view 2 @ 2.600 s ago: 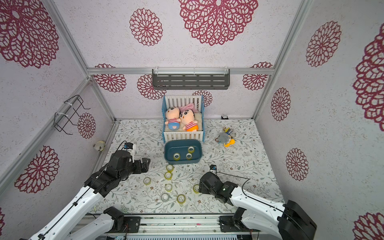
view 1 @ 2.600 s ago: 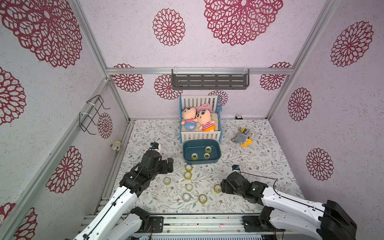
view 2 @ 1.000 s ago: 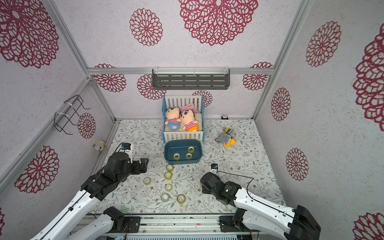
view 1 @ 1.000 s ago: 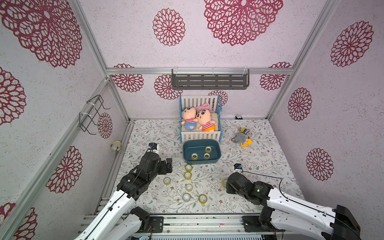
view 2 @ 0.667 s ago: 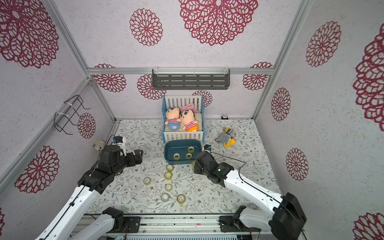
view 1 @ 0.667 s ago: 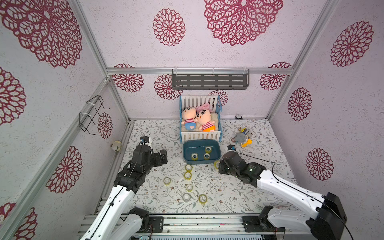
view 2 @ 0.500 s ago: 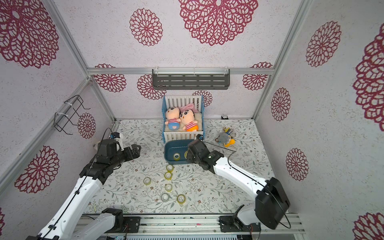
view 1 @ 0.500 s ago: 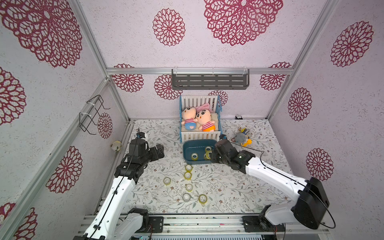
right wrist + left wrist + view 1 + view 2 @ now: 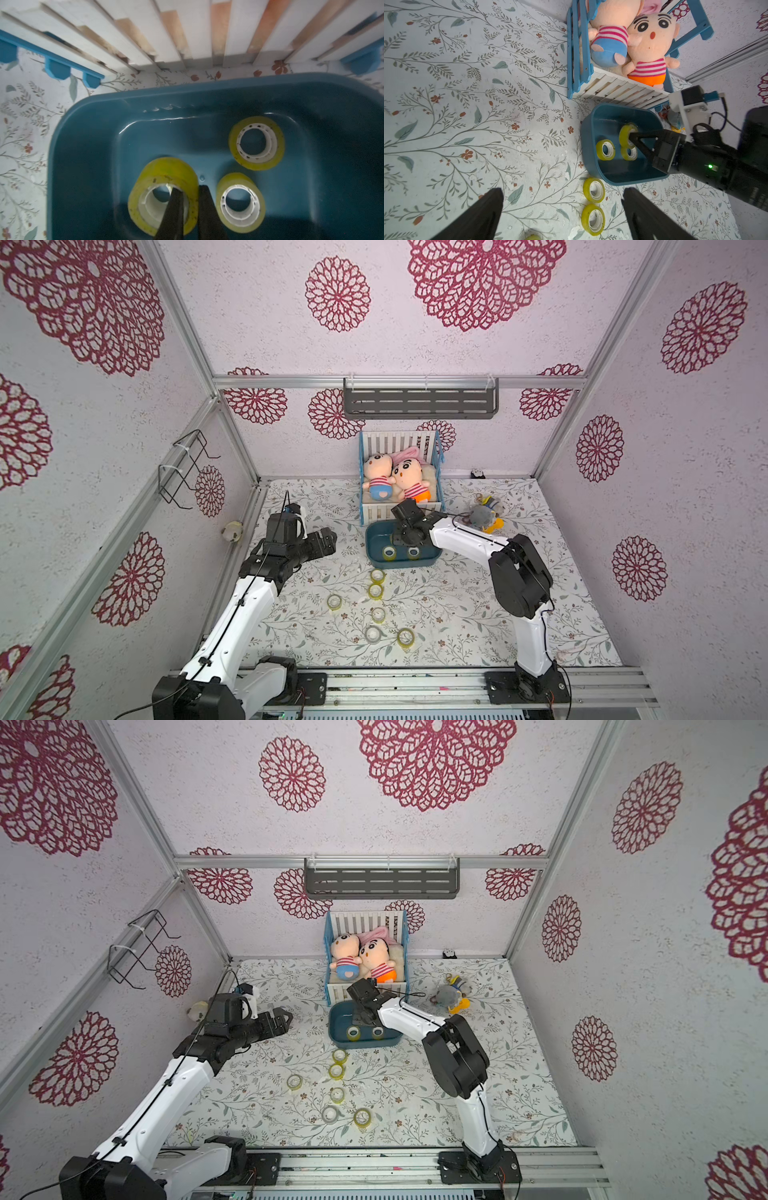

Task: Put the transparent tape into the storage box
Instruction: Place the tape in the storage box.

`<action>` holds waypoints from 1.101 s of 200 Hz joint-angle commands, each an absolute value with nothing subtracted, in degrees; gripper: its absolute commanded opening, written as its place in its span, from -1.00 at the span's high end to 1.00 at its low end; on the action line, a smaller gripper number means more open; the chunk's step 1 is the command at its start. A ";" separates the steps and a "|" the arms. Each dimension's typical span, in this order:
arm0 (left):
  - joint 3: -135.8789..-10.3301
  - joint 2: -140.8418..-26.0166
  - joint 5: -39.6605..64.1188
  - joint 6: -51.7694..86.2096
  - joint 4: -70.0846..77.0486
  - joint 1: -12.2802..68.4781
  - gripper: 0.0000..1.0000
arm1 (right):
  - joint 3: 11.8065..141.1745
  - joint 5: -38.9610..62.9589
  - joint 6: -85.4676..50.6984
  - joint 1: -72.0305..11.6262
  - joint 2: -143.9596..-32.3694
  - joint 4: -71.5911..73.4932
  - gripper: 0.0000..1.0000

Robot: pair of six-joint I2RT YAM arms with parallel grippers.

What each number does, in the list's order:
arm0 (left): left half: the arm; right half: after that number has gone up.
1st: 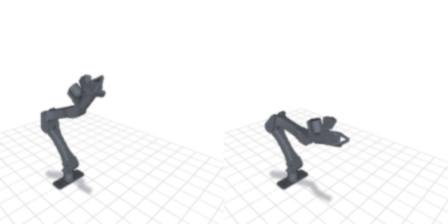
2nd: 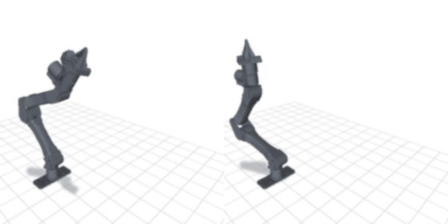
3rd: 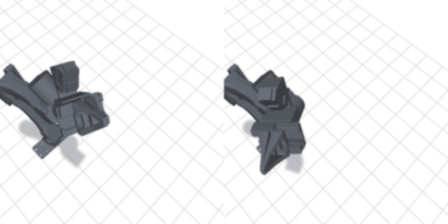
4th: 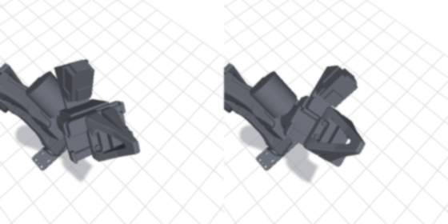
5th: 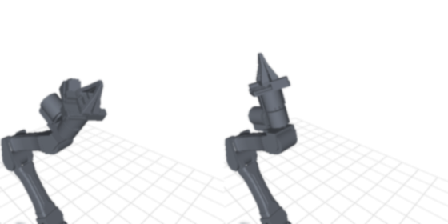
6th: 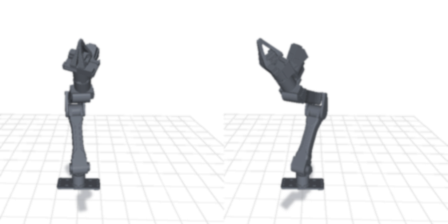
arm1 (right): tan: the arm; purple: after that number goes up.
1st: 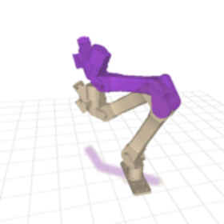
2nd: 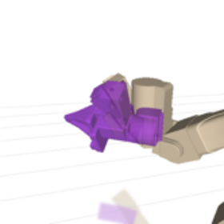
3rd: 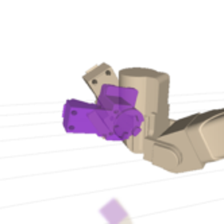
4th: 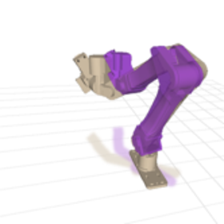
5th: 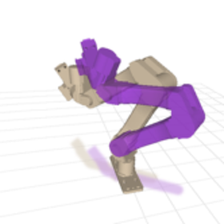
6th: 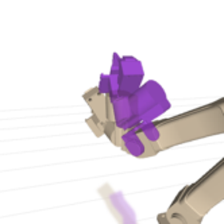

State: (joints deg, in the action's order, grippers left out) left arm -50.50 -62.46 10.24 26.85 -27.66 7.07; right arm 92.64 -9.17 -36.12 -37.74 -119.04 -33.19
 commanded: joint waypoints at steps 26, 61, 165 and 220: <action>-49.66 -59.51 10.20 26.67 -25.58 6.97 -0.95 | 97.05 -13.06 -33.31 -37.09 -122.06 -35.07 1.00; -49.66 -59.51 10.37 26.63 -25.58 7.27 -0.95 | 97.21 -14.74 -32.54 -36.92 -123.17 -35.72 0.60; -49.58 -58.47 8.72 25.49 -26.38 10.23 -0.95 | 91.00 -11.10 -30.25 -37.25 -106.94 -31.84 -0.29; -47.22 -53.22 12.10 27.59 -24.57 12.04 -0.95 | 68.95 -6.27 -31.87 -38.82 -86.00 -21.97 -0.27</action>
State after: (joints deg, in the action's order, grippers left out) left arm -48.14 -55.90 10.94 26.30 -25.76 11.53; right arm 77.30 -9.10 -31.48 -37.89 -93.89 -27.62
